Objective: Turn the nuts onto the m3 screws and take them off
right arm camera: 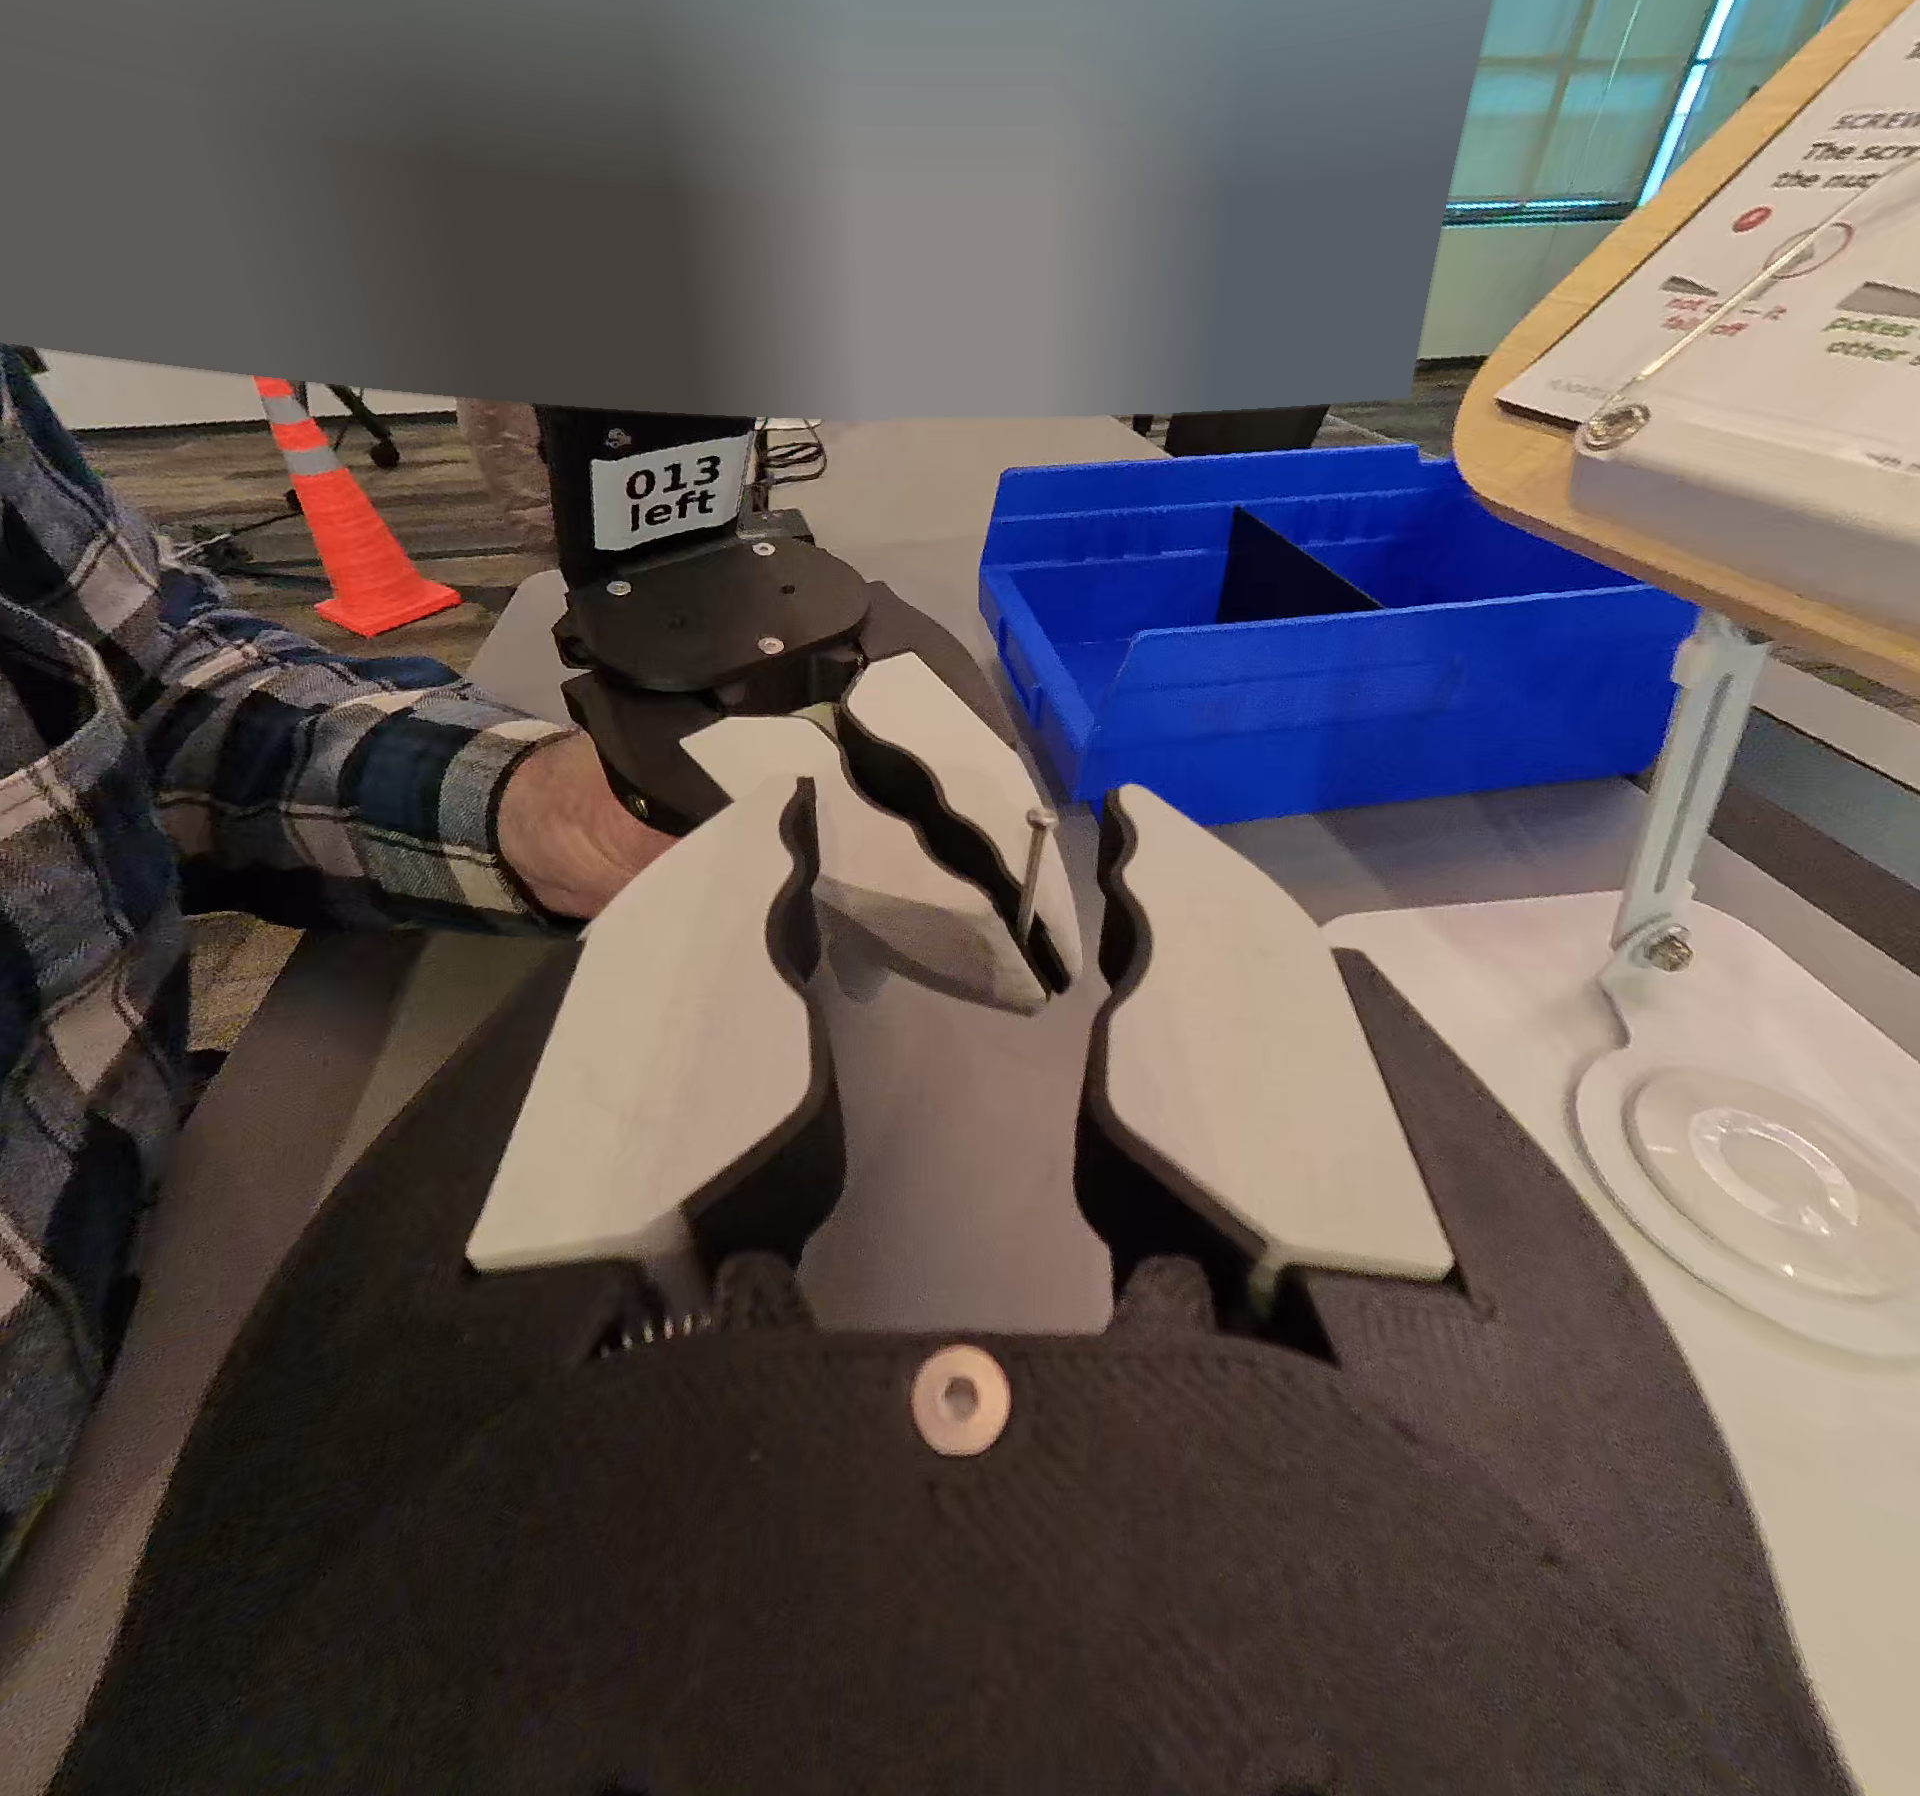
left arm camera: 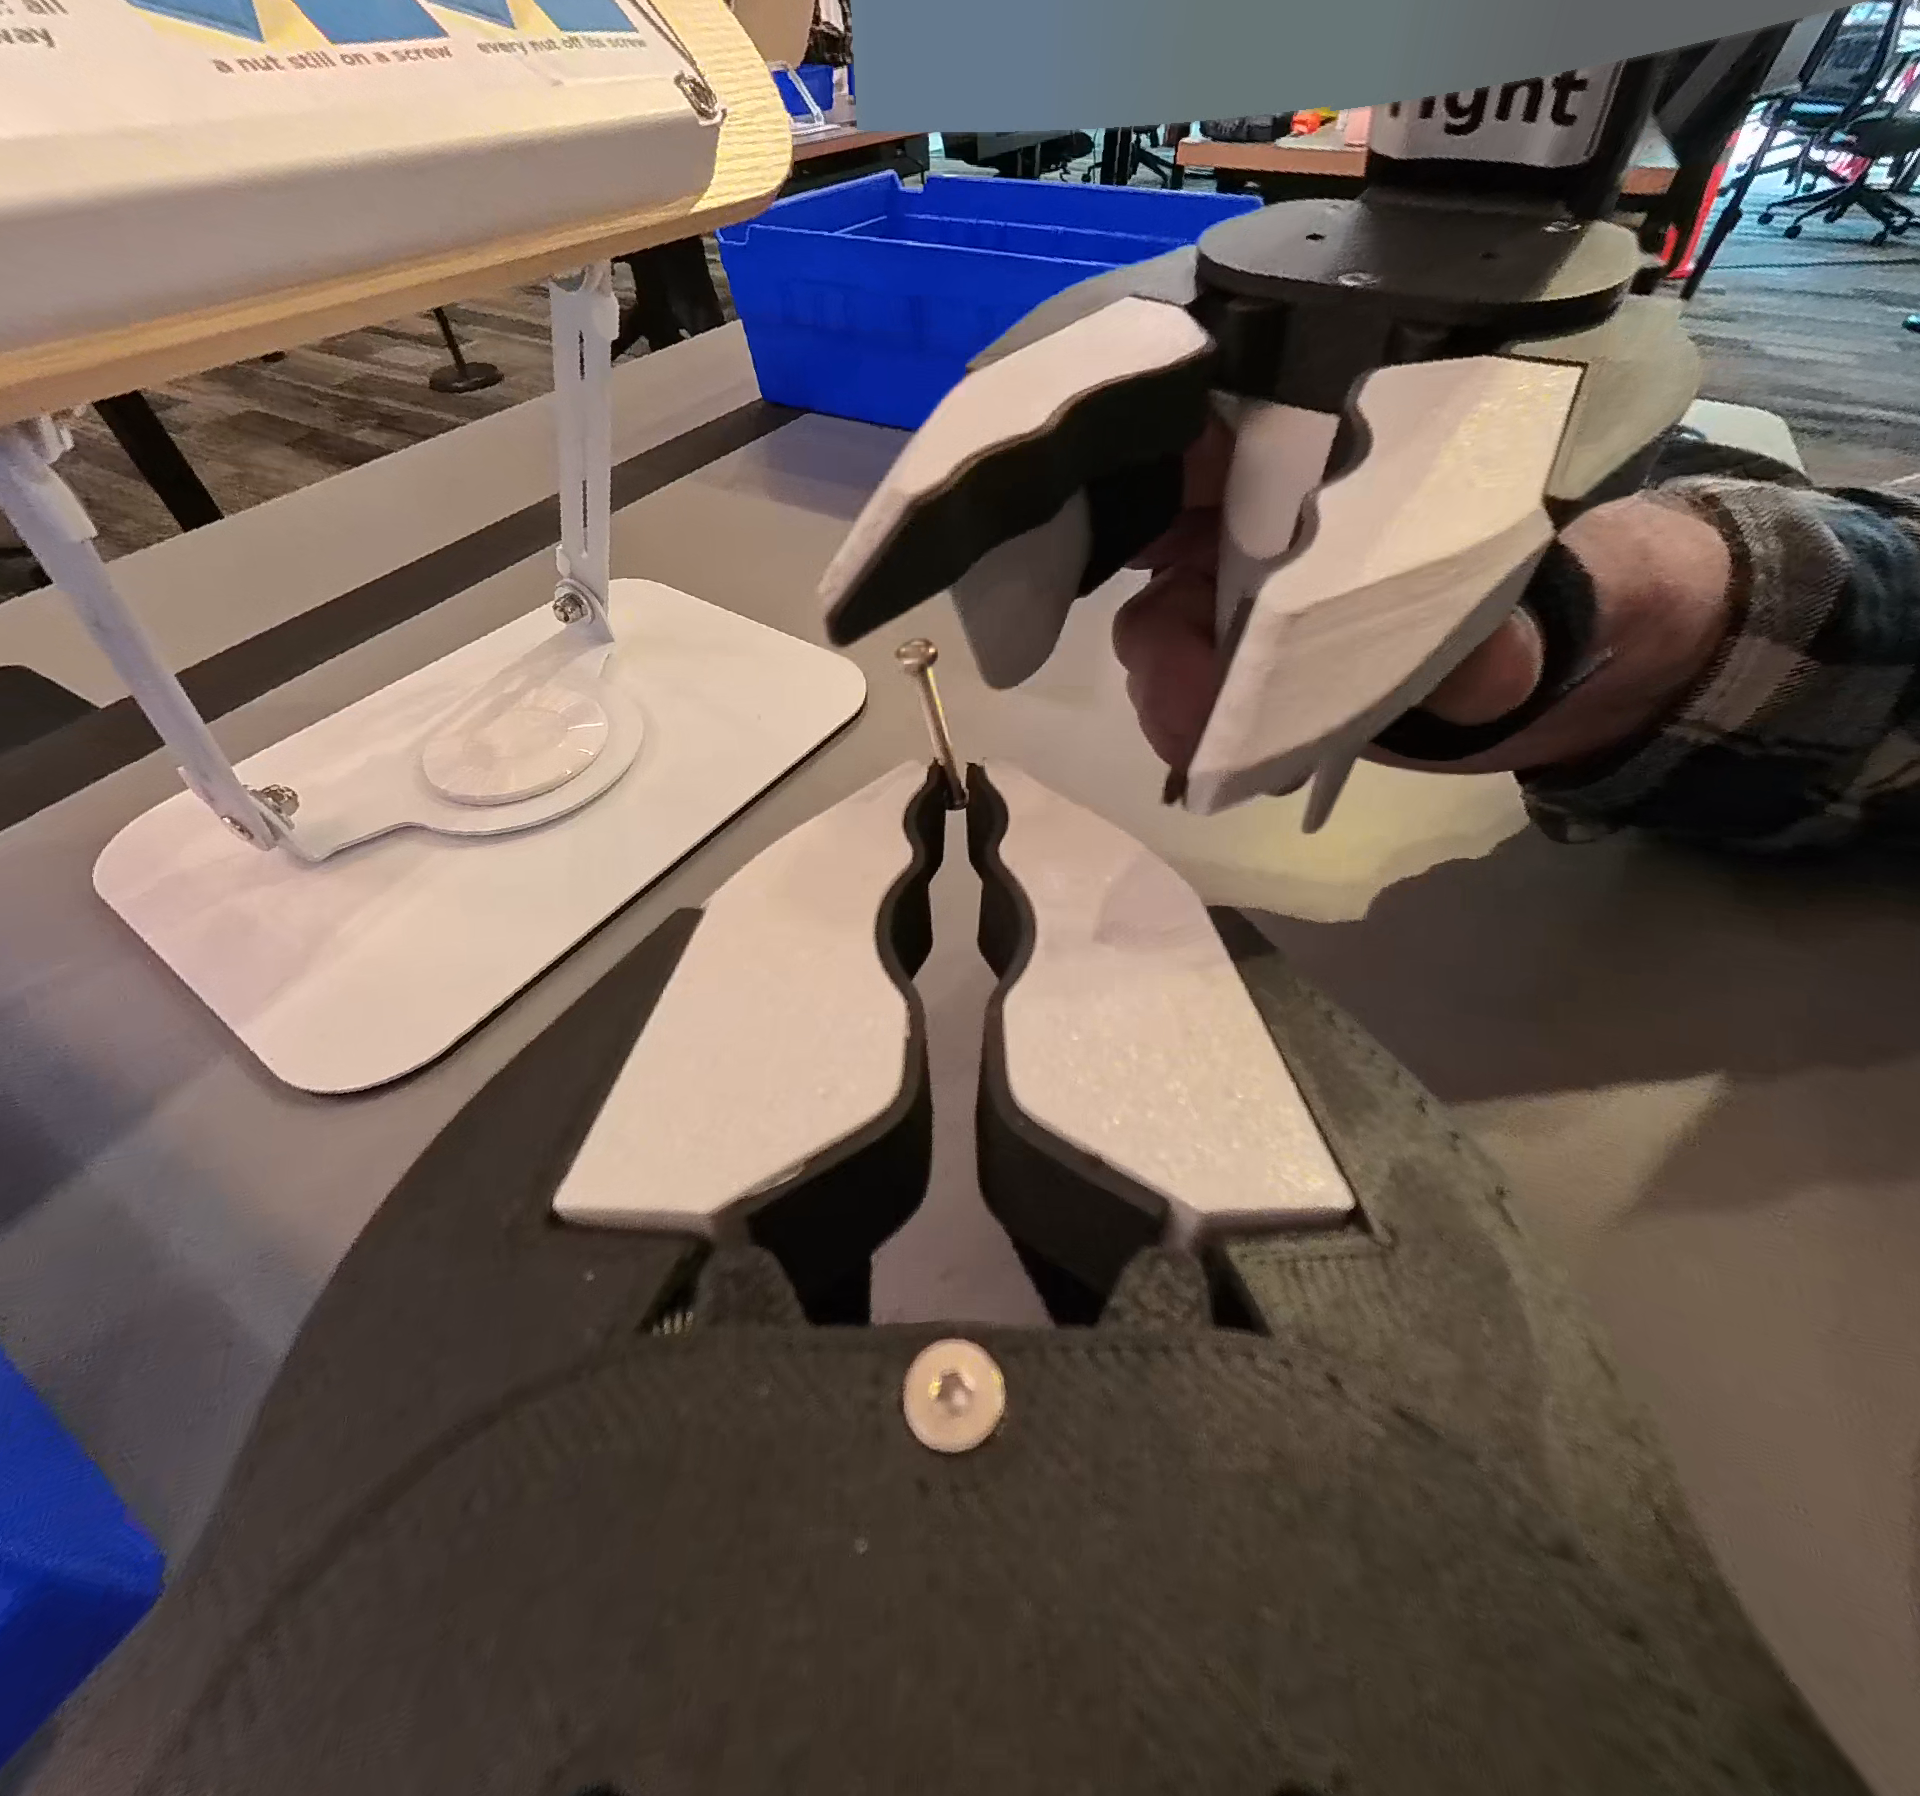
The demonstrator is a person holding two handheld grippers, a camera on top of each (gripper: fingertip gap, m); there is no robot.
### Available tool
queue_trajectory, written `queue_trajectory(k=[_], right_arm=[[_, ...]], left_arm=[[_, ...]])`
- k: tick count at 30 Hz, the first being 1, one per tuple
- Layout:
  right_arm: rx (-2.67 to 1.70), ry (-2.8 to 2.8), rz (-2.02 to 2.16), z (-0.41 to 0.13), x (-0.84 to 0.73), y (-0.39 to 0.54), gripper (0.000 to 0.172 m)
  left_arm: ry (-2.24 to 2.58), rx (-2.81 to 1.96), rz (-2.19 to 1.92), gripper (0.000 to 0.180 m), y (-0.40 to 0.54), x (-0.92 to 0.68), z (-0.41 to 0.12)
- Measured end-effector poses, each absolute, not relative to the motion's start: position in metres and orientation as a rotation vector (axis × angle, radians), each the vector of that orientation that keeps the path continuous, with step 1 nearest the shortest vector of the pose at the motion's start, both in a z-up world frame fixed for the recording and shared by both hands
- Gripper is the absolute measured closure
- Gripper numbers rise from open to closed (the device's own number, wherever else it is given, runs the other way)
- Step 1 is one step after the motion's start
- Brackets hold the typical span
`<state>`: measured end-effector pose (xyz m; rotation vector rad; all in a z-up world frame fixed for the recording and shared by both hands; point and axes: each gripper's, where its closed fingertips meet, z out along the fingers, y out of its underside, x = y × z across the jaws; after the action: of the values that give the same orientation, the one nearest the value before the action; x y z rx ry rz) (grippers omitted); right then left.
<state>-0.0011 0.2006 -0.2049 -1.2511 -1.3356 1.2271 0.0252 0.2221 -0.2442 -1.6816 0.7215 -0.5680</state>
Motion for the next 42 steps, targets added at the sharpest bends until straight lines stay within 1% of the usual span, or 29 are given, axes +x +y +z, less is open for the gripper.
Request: queue_trajectory(k=[2,6,7,9,10,11,13,15,17,23,24,25,28,32,33,37,38,39,40,41,42], right_arm=[[-1.248,-1.37,1.229,-0.208,-0.006,0.197,0.117],[-1.238,-1.392,1.229,-0.209,-0.003,0.192,0.119],[-1.233,-1.389,1.232,-0.209,0.0,0.192,0.12],[-1.219,-1.389,1.238,-0.209,0.006,0.19,0.131],[-1.225,-1.382,1.236,-0.21,0.007,0.192,0.133],[-1.235,-1.368,1.232,-0.211,0.007,0.195,0.131],[-1.24,-1.343,1.227,-0.211,0.004,0.2,0.12],[-1.24,-1.371,1.224,-0.213,-0.001,0.2,0.113],[-1.238,-1.419,1.238,-0.219,-0.006,0.197,0.112],[-1.189,-1.442,1.281,-0.216,0.008,0.187,0.119],[-1.171,-1.445,1.309,-0.213,0.013,0.184,0.132],[-1.171,-1.431,1.335,-0.211,0.015,0.184,0.135],[-1.212,-1.412,1.339,-0.213,0.01,0.192,0.114],[-1.228,-1.494,1.33,-0.222,-0.001,0.188,0.093],[-1.232,-1.518,1.339,-0.224,-0.001,0.186,0.094],[-1.193,-1.544,1.342,-0.221,0.011,0.183,0.11],[-1.174,-1.532,1.37,-0.216,0.016,0.183,0.124],[-1.176,-1.499,1.379,-0.213,0.018,0.187,0.128],[-1.195,-1.475,1.359,-0.213,0.018,0.192,0.117],[-1.205,-1.484,1.344,-0.215,0.016,0.194,0.112],[-1.206,-1.506,1.339,-0.218,0.014,0.193,0.109]], left_arm=[[0.725,-1.688,-0.577,0.177,0.222,0.027,-0.245],[0.699,-1.705,-0.603,0.177,0.223,0.025,-0.246],[0.688,-1.709,-0.613,0.177,0.224,0.024,-0.246],[0.69,-1.712,-0.611,0.177,0.224,0.023,-0.247],[0.691,-1.715,-0.614,0.177,0.224,0.023,-0.247],[0.699,-1.721,-0.627,0.177,0.224,0.024,-0.248],[0.717,-1.735,-0.636,0.177,0.223,0.027,-0.251],[0.729,-1.744,-0.663,0.177,0.221,0.032,-0.253],[0.73,-1.752,-0.663,0.177,0.221,0.034,-0.254],[0.692,-1.786,-0.719,0.177,0.223,0.03,-0.256],[0.701,-1.79,-0.715,0.177,0.223,0.03,-0.257],[0.702,-1.791,-0.727,0.177,0.223,0.031,-0.257],[0.716,-1.794,-0.755,0.177,0.22,0.036,-0.259],[0.711,-1.796,-0.769,0.177,0.22,0.035,-0.257],[0.71,-1.796,-0.768,0.177,0.22,0.034,-0.257],[0.694,-1.798,-0.775,0.177,0.221,0.031,-0.257],[0.697,-1.803,-0.776,0.177,0.222,0.031,-0.258],[0.7,-1.805,-0.778,0.177,0.222,0.031,-0.258],[0.699,-1.804,-0.783,0.177,0.222,0.031,-0.259],[0.698,-1.803,-0.793,0.177,0.221,0.032,-0.259],[0.704,-1.805,-0.806,0.177,0.22,0.034,-0.259]])
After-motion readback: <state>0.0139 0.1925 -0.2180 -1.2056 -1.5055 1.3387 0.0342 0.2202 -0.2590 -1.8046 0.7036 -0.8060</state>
